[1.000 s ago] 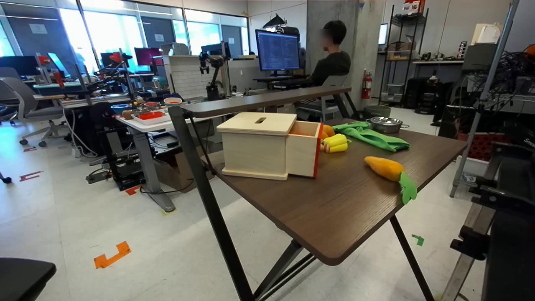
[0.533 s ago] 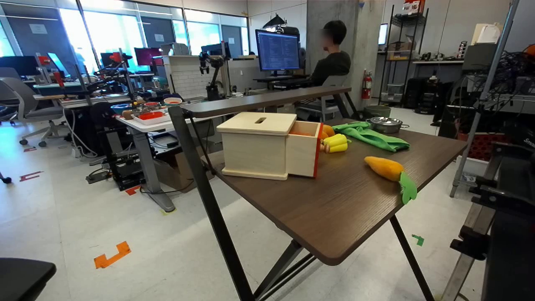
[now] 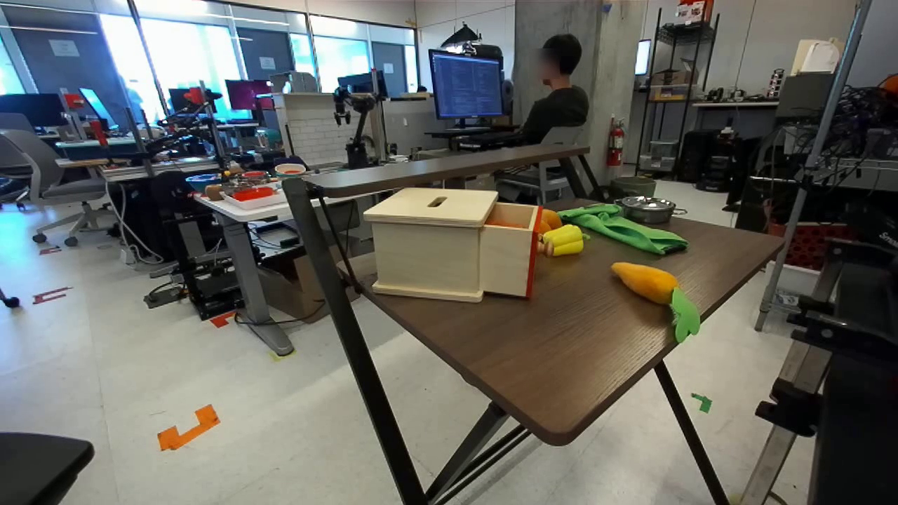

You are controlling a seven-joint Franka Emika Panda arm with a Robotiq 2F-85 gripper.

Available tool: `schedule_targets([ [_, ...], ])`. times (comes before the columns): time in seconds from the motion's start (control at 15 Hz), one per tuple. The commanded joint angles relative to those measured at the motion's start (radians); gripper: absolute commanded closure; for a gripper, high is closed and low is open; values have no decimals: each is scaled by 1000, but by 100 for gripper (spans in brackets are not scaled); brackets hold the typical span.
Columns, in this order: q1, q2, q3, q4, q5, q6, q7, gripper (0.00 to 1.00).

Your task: Move the carrot to the right

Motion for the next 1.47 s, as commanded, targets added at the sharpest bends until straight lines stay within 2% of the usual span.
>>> schedule_targets([
  [0.0,20,71,46,1,0,139,133,0],
  [0.4,73,171,127,-66,-113,410,352,0],
  [0.6,97,241,142,-74,-193,489,454,0],
  [1.0,150,382,134,-63,-302,538,565,0],
  [1.13,158,414,129,-38,-282,488,536,0],
  [1.2,158,382,126,-72,-269,513,538,0],
  [1.4,163,411,123,-58,-268,512,537,0],
])
